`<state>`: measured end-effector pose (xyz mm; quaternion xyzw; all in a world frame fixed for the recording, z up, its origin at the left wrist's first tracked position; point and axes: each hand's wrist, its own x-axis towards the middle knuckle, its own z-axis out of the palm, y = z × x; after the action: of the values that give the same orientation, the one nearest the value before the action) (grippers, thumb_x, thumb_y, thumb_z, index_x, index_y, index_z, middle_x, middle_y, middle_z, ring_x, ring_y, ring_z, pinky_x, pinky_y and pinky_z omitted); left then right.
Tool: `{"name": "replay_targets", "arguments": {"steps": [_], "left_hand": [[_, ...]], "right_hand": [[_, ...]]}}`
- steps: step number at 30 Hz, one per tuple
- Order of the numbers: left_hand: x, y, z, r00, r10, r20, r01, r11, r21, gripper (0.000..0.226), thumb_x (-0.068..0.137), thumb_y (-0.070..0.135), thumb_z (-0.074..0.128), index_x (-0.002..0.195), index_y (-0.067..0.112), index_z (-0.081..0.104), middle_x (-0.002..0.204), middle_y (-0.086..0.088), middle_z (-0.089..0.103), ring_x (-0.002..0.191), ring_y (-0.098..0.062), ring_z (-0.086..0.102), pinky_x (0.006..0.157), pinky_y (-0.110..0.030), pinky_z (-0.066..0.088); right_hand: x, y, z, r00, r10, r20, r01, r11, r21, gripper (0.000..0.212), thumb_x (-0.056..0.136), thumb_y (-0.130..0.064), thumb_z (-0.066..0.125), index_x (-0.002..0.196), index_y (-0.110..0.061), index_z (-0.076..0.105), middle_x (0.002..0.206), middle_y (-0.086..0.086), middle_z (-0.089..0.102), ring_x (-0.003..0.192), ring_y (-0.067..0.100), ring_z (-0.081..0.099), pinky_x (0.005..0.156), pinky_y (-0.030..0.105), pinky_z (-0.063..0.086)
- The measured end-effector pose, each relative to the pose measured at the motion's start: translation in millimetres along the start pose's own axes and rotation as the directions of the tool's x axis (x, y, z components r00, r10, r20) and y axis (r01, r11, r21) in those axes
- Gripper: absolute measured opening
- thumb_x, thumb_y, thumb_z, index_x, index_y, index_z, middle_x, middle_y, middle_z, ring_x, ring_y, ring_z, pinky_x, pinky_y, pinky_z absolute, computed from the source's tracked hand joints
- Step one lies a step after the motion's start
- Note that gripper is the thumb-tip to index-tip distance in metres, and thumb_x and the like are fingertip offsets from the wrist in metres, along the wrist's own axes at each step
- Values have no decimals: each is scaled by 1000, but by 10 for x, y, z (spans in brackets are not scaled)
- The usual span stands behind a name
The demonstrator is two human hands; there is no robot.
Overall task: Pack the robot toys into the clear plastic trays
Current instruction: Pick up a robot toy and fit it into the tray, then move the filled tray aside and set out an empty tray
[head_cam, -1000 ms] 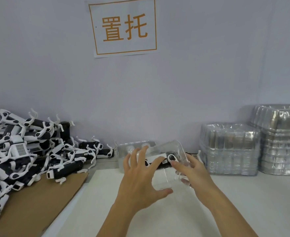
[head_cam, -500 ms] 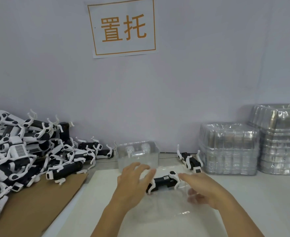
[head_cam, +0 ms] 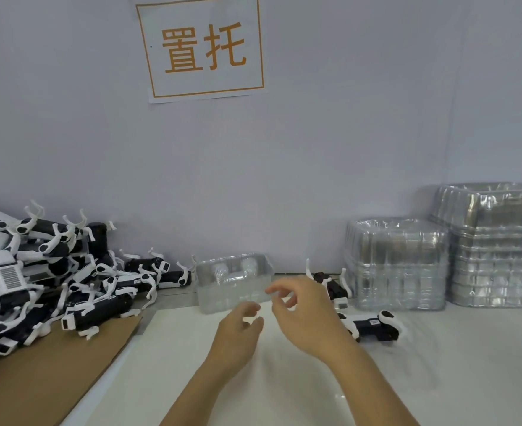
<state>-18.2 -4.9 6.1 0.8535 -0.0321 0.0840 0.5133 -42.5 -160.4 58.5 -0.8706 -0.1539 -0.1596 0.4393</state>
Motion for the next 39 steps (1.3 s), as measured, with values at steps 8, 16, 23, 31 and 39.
{"name": "replay_targets", "arguments": {"steps": [8,16,23,31,39], "left_hand": [[703,-188,-239,986,47,-159,63,783,619,74,95,28,53,155,15,12,162,-5,19,152,-27,7,117,-47,25],[891,-101,-365,969,185,-162,44,519,854,17,95,21,55,81,30,56,84,14,59,87,-13,54,88,-34,26],[669,478,-284,914,169,-369,-50,950,309,26,88,17,72,64,16,61,59,6,59,58,-15,56,57,-26,38],[149,738,-89,988,44,-145,-100,910,-402,23,89,3,69,67,8,66,56,0,61,55,-12,55,57,-20,46],[-63,611,70,999,31,-30,-41,913,-406,16,88,21,75,73,13,74,59,6,63,55,-5,55,58,-16,45]], "right_hand": [[9,165,-237,944,307,121,-278,937,-210,35,93,-29,53,128,-34,59,132,-5,55,112,13,57,103,33,42],[16,206,-110,953,280,114,-260,951,-167,33,96,-33,50,128,-37,57,138,-9,48,124,12,49,104,36,36],[46,260,-15,944,325,47,-328,926,186,46,96,-38,55,140,-26,48,122,-5,56,104,7,56,87,24,48],[58,116,65,952,298,68,-262,680,685,42,87,-54,66,124,-45,49,105,-25,69,92,-9,66,82,29,53],[54,278,62,895,438,-82,-244,637,731,7,92,-26,69,98,-23,68,97,3,74,92,18,70,84,39,55]]}}
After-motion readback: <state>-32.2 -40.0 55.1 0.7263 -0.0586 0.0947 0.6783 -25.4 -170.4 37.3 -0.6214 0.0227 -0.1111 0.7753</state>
